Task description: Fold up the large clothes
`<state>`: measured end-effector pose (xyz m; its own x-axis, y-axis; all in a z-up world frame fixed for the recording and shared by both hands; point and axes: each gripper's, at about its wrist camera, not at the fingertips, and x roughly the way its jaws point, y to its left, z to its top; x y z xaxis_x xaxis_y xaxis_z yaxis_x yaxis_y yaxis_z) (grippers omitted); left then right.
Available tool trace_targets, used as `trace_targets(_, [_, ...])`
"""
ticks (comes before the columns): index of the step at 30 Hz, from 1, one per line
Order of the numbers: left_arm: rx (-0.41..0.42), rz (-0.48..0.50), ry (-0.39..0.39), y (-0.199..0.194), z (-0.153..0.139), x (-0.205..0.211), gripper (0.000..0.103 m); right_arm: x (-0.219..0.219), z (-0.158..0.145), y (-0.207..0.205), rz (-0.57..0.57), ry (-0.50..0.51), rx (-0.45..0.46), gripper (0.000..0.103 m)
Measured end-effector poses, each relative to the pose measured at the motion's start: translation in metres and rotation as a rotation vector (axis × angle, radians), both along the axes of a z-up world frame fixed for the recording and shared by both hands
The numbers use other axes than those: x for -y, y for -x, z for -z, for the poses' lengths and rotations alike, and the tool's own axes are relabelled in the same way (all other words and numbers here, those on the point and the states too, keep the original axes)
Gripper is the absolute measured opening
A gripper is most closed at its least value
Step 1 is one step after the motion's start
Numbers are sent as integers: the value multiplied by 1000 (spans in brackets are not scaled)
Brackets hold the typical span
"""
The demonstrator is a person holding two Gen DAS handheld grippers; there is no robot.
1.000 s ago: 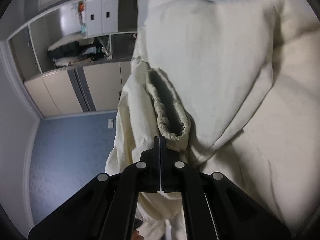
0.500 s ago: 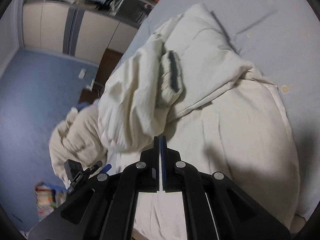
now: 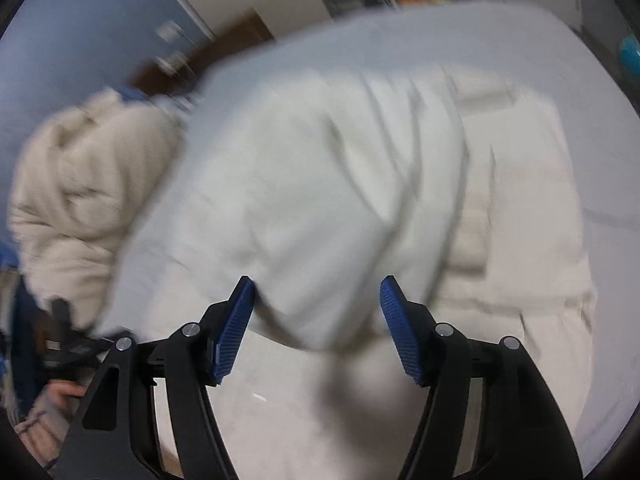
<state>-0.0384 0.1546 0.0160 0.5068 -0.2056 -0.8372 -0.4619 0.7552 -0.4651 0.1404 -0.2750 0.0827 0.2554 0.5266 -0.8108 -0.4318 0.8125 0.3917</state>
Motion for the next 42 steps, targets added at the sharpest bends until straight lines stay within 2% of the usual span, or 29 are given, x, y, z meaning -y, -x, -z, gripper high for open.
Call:
trace_targets(3, [-62,1,-3,-1,8,4,73,13,41,7,42,37,-86,61])
trace_targets(6, [-121,13,-9,-4,16,5,74,32,57,14,97,-25,-147,61])
trace_targets(11, [-170,37,-18,-8,23,9,79,49,42,22,89,-60,-162,62])
trace_targets(15, [-185,32,12,-2,27,8,79,83,21,32,68,-27,-139,62])
trace_targets(20, [-212,46,29,-2,30,9,81,141,5,46,110,51,-119,62])
trace_targets(23, [-236,69,17,-3,30,13,82,181,18,51,161,111,-163,62])
trace_targets(26, [-257,94,9,-4,30,17,83,209,37,59,194,126,-235,62])
trace_targets(31, [-281,134,48,-3,31,13,83,229,61,75,199,8,-366,62])
trace_targets(36, [-306,168,72,-1,31,6,83,226,63,78,175,-65,-410,63])
trace_targets(38, [-314,181,95,2,32,5,83,225,61,80,153,-62,-412,63])
trace_targets(42, [-313,260,82,2,27,18,81,234,57,84,163,-37,-402,63])
